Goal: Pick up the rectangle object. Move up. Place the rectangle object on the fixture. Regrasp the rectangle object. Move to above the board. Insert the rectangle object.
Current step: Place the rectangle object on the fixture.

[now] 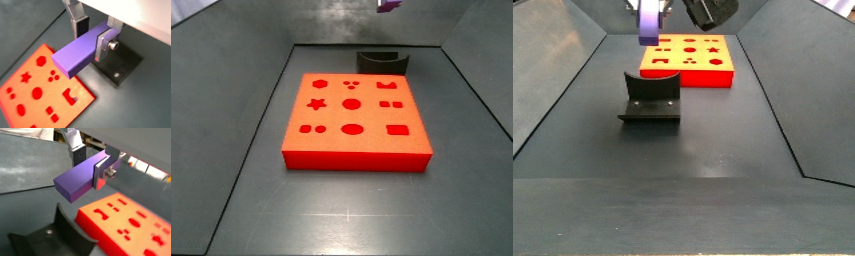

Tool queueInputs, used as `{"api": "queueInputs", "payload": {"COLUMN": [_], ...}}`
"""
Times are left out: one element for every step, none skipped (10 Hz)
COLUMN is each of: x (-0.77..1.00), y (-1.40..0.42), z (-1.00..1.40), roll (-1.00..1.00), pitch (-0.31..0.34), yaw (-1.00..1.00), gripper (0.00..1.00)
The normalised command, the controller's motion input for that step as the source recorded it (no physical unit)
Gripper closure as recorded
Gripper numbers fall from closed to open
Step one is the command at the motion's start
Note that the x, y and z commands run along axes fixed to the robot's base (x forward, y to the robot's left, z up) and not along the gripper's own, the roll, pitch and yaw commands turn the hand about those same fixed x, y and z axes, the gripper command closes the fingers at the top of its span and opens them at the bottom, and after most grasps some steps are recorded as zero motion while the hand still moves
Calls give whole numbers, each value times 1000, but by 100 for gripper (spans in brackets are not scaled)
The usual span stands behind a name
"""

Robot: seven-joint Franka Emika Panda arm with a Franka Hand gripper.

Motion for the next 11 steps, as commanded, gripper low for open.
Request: {"api": "queueInputs", "payload": {"x": [59, 67, 63, 124, 135, 147, 154, 156, 162, 172, 180], "y": [34, 30, 32, 134, 140, 140, 136, 137, 140, 137, 128], "z": [-16, -14, -9, -1000, -1000, -1000, -1000, -1000, -1000, -1000, -1000], "roll": [-407, -285, -219, -1000, -1000, -987, -830, -658, -423, -266, -188], "pitch": [260, 210, 160, 264, 236, 240, 194, 131, 59, 19, -17], "yaw": [-105, -148, -162, -152, -177, -217, -229, -240, -239, -224, -196], "gripper": [100, 100, 100, 100, 100, 100, 100, 100, 100, 100, 100]}}
